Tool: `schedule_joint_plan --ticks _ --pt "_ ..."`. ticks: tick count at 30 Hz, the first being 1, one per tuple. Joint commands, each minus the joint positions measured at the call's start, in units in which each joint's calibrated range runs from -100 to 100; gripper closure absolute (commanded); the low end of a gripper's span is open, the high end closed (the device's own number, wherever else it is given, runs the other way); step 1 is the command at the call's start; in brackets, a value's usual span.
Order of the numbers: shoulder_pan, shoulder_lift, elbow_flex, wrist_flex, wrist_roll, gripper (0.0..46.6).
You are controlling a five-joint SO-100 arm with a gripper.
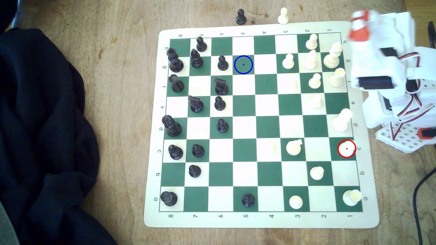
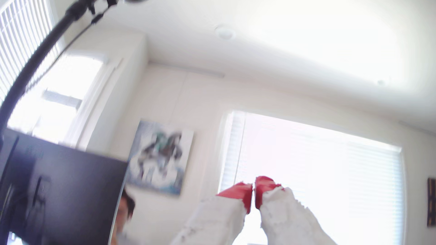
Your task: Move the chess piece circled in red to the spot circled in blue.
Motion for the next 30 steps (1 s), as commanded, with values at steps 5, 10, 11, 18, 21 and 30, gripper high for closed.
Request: schedule_joint_plan --ticks 5,10,11,18,21,30 --pt "-0.1 0.1 -13.1 51.5 -2.2 46.4" --pt "1.4 0.1 -23.9 78.0 -2.1 44.6" --pt "1.2 0.1 -25.2 80.2 -2.1 43.6" --pt "-9.4 3.3 -35.2 106.2 -4.3 43.0" --pt "-13.9 6.7 -37.7 113.5 -5.4 42.0" --pt "-23.2 14.2 -41.3 124.7 -7.1 32.9"
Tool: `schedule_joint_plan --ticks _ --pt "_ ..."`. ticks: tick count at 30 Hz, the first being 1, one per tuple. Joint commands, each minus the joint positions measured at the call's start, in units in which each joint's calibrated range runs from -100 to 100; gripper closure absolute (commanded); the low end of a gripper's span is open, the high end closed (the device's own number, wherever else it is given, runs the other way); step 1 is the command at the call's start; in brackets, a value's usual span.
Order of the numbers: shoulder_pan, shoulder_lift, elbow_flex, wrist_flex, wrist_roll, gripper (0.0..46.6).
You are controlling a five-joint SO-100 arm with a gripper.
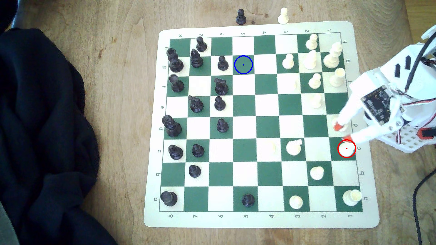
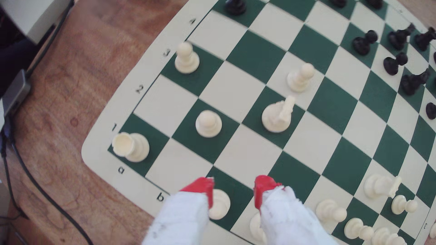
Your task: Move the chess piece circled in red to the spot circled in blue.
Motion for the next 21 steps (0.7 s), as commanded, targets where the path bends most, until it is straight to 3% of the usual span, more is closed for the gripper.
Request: schedule_joint_plan --ticks 1,7,21 --pt "-3.7 4.1 -5.1 4.1 -0.1 31.9" --pt "-6.1 7.0 -3.8 3.7 -1.2 31.4" --pt "-5.0 7.0 6.6 -0.4 -1.1 33.9"
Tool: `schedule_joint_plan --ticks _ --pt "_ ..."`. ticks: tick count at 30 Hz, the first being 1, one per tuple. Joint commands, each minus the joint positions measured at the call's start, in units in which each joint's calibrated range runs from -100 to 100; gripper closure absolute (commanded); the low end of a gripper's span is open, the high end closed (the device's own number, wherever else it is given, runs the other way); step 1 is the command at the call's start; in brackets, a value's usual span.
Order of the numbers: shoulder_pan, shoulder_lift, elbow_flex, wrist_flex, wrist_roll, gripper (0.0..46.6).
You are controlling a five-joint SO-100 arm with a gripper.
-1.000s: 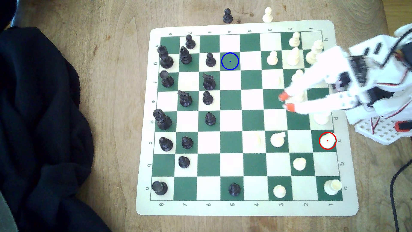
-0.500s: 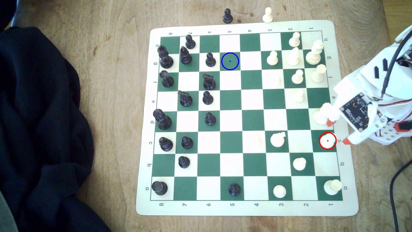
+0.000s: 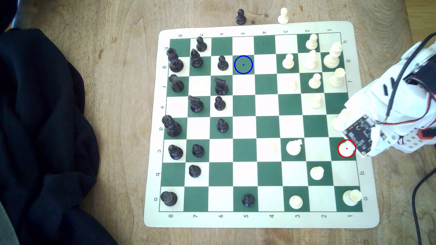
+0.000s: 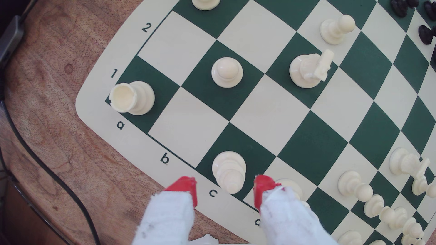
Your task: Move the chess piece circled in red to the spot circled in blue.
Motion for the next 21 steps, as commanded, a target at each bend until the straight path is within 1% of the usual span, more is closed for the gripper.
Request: schedule_joint_plan --ticks 1,11,21 --pt "-0.2 -1.6 1.9 -1.6 -0.2 33.9" --pt "0.9 -2.6 5.8 -2.9 0.1 33.2" --pt "0.1 -0.2 9.2 -5.5 0.2 33.2"
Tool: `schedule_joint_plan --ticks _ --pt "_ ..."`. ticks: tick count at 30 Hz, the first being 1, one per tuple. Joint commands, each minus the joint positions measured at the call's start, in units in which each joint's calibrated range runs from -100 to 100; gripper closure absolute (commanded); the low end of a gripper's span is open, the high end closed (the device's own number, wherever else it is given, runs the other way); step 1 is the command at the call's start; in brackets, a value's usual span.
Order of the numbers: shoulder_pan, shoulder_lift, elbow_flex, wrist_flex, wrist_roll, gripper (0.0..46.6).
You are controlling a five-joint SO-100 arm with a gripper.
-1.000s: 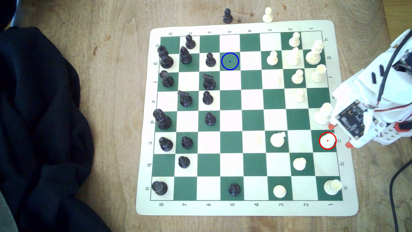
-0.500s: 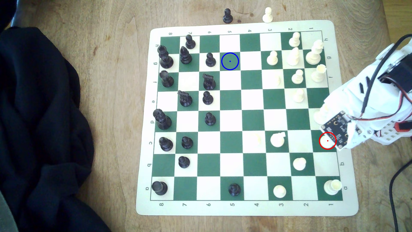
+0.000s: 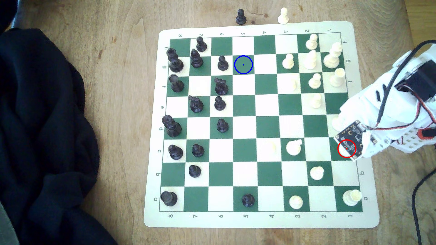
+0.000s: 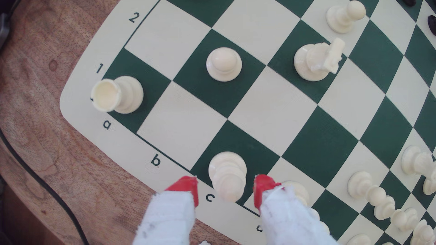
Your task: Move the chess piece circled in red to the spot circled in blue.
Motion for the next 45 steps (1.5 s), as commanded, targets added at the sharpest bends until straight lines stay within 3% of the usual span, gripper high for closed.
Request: schedule_joint_plan --ticks 1,27,29,34,41,45 --pt "-0.6 1.9 0.9 -1.8 0.2 33.2" --pt "-0.4 5.0 4.0 -4.9 0.2 34.0" --pt "-0.4 5.1 4.0 -5.3 0.2 38.4" --pt "-0.4 6.7 4.0 -5.3 0.4 44.6" --pt "-0.6 7.2 3.0 -4.8 0.4 46.3" --pt "0.6 8.1 -4.5 -3.1 -0.1 46.3"
